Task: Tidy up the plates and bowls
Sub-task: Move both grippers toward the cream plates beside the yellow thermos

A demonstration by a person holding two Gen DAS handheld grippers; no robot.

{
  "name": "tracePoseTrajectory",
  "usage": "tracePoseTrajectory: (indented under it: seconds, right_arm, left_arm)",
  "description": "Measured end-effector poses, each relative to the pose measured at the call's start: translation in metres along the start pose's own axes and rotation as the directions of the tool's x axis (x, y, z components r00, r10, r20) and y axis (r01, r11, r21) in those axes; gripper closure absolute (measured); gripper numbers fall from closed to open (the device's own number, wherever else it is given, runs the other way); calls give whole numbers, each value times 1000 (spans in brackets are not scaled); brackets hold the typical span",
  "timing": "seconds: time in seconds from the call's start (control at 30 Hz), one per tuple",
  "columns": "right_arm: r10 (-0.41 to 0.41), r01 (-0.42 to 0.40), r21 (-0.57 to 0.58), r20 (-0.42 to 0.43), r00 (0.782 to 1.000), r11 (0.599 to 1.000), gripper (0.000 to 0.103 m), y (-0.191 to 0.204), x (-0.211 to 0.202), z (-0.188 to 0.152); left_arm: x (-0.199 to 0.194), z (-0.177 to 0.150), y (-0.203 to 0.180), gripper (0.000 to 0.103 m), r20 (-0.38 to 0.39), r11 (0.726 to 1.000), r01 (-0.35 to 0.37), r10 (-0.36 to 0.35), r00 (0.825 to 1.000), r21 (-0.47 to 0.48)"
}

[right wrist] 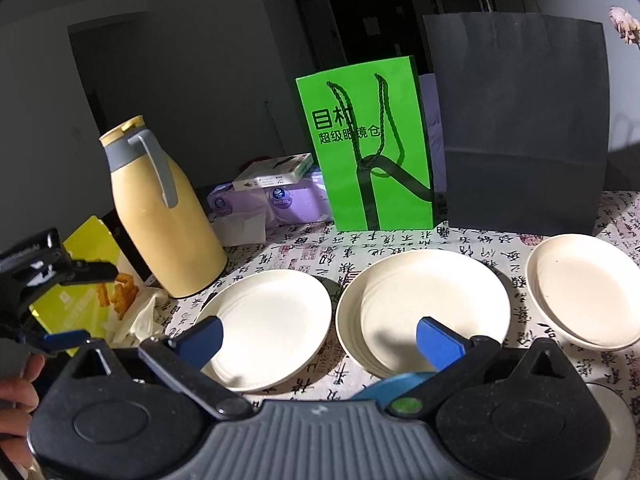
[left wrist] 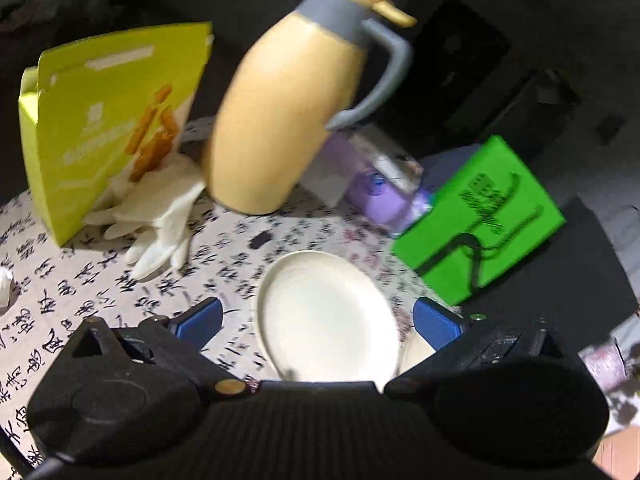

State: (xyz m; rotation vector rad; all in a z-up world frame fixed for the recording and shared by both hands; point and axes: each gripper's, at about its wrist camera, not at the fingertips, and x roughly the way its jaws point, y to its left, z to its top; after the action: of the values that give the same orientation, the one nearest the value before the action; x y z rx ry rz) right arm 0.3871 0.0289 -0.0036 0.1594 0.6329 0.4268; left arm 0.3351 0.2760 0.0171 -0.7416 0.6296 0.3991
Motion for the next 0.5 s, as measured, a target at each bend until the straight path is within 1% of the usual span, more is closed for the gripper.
tracePoseTrajectory:
  seconds: [0.1, 0.17, 0.37, 0.5]
  right_arm:
    - [-10, 10, 2, -5, 1000, 1000, 0, 3, 13, 3]
    - [-16, 16, 0, -5, 1000, 1000, 0, 6, 20, 5]
    - [-25, 25, -3, -20, 999, 1000, 0, 11, 39, 10]
    - [-35, 34, -10, -29, 999, 999, 0, 15, 52, 13]
  left_arm:
    - [14, 8, 11, 0, -22, 999, -32, 31, 999, -38]
    - [20, 10, 15, 0, -35, 998, -47, 45, 998, -47]
    - [35, 9, 8, 0, -58, 998, -61, 62, 996, 13]
    - [46, 12, 11, 0, -67, 996, -92, 93, 993, 9]
